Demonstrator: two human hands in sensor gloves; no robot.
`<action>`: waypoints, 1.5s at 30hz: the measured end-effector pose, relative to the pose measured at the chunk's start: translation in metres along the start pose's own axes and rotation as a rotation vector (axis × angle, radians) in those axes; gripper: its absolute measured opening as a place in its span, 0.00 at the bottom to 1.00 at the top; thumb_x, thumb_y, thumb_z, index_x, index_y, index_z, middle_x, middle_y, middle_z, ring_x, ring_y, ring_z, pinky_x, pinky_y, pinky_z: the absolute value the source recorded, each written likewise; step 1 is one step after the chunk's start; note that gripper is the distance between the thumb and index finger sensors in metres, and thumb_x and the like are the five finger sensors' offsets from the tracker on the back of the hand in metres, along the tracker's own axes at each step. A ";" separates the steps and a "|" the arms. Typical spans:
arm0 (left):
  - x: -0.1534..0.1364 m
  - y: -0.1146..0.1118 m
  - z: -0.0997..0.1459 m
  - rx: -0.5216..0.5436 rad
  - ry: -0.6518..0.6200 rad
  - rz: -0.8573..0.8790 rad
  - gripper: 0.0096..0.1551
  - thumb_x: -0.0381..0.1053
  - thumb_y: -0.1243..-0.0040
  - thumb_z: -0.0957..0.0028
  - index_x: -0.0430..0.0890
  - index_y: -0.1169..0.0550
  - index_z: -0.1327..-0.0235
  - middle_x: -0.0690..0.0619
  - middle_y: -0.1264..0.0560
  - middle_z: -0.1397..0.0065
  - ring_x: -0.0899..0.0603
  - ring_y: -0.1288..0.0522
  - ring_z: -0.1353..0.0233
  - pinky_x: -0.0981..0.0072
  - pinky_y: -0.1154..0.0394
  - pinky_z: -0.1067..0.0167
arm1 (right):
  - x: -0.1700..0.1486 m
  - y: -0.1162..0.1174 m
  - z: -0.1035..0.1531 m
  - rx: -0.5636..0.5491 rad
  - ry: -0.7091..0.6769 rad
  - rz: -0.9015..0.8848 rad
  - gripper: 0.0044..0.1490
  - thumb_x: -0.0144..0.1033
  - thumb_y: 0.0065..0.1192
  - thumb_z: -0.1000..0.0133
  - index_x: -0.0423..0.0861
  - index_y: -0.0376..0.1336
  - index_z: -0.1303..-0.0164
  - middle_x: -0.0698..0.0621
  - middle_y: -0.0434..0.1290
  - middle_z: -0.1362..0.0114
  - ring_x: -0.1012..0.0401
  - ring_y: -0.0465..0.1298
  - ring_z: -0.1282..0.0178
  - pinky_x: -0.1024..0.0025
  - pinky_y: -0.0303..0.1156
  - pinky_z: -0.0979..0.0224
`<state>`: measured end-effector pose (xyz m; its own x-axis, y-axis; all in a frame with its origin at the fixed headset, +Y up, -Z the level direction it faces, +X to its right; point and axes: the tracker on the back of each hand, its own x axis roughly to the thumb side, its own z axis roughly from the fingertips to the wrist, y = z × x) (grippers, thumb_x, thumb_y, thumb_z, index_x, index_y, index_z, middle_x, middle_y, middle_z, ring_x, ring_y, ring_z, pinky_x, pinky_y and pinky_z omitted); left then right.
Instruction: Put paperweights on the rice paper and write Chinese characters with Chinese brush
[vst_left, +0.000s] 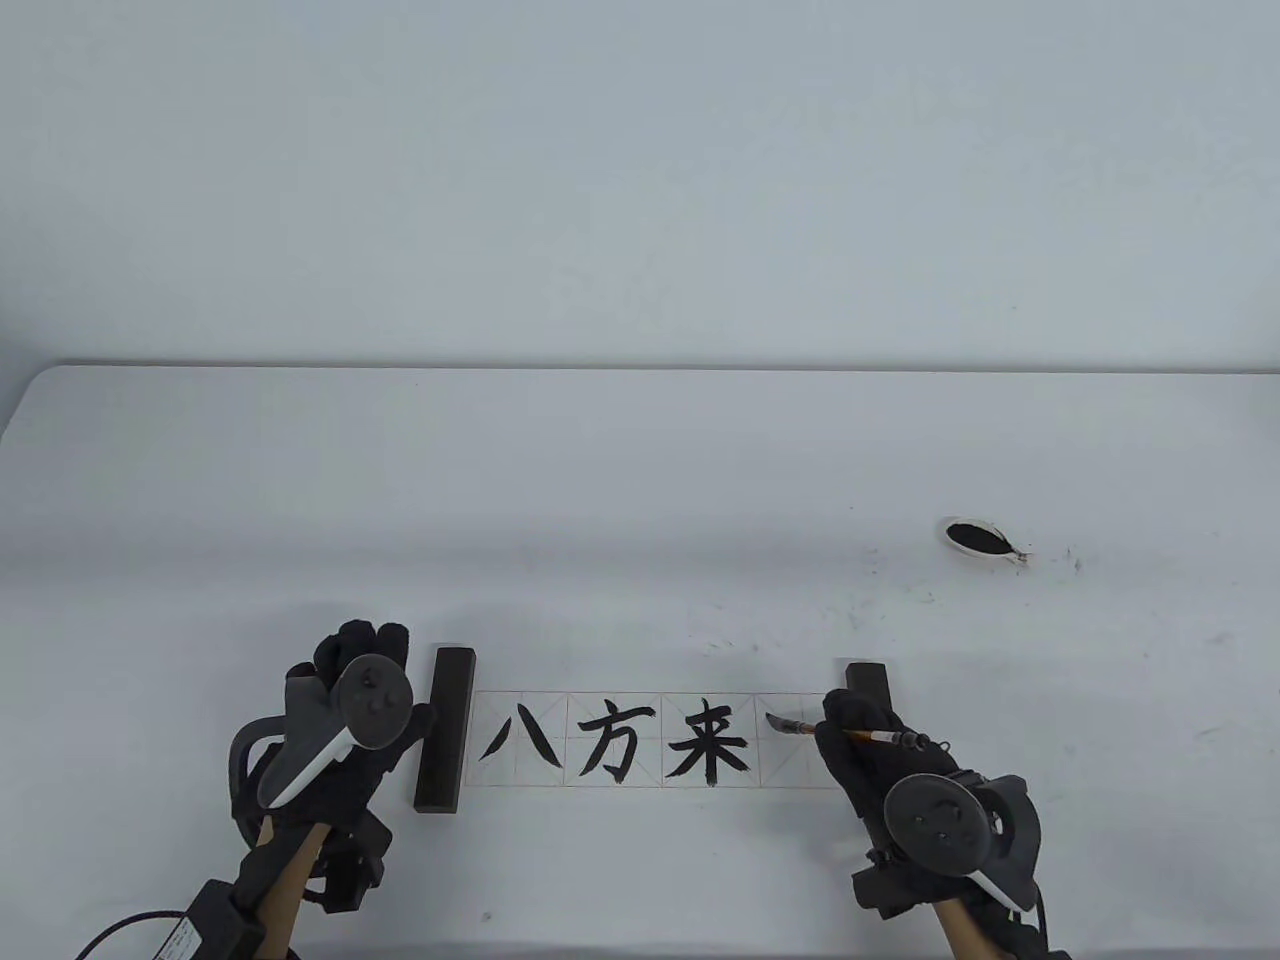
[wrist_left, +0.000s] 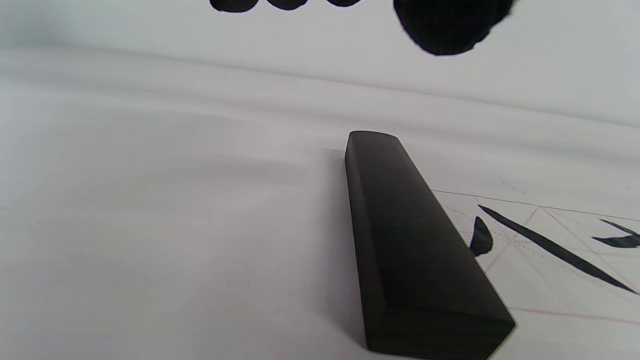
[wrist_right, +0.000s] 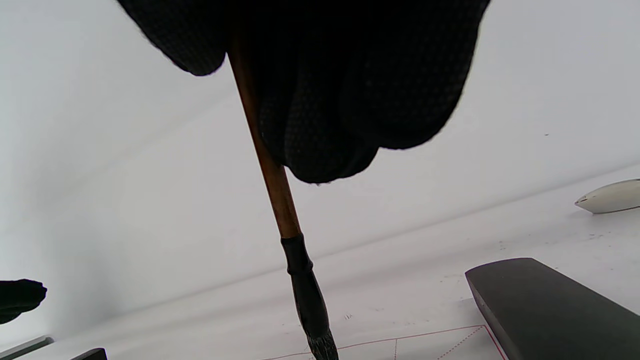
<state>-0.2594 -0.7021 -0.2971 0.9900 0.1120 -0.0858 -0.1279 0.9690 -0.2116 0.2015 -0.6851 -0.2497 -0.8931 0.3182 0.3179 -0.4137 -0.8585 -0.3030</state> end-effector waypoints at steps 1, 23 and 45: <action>0.000 0.000 0.000 0.000 0.000 0.000 0.51 0.65 0.55 0.42 0.56 0.60 0.11 0.45 0.61 0.07 0.33 0.58 0.08 0.42 0.62 0.16 | 0.000 0.000 0.000 0.002 0.000 0.000 0.27 0.47 0.56 0.37 0.40 0.67 0.37 0.44 0.81 0.43 0.56 0.84 0.52 0.67 0.81 0.51; 0.000 0.000 0.000 -0.002 -0.003 -0.001 0.51 0.65 0.55 0.42 0.55 0.60 0.11 0.45 0.61 0.07 0.33 0.57 0.08 0.42 0.62 0.16 | -0.006 -0.006 -0.001 0.007 0.034 -0.067 0.28 0.46 0.54 0.37 0.40 0.66 0.36 0.44 0.80 0.41 0.55 0.83 0.49 0.65 0.80 0.48; 0.001 -0.001 0.000 -0.004 -0.003 -0.003 0.51 0.65 0.55 0.42 0.55 0.60 0.11 0.45 0.61 0.07 0.33 0.57 0.08 0.42 0.62 0.16 | -0.009 -0.010 -0.002 0.027 0.104 0.017 0.28 0.46 0.54 0.36 0.40 0.66 0.35 0.43 0.79 0.40 0.54 0.83 0.48 0.64 0.80 0.47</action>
<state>-0.2586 -0.7029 -0.2972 0.9906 0.1095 -0.0821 -0.1250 0.9684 -0.2157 0.2136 -0.6791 -0.2512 -0.9142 0.3422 0.2170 -0.3945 -0.8743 -0.2830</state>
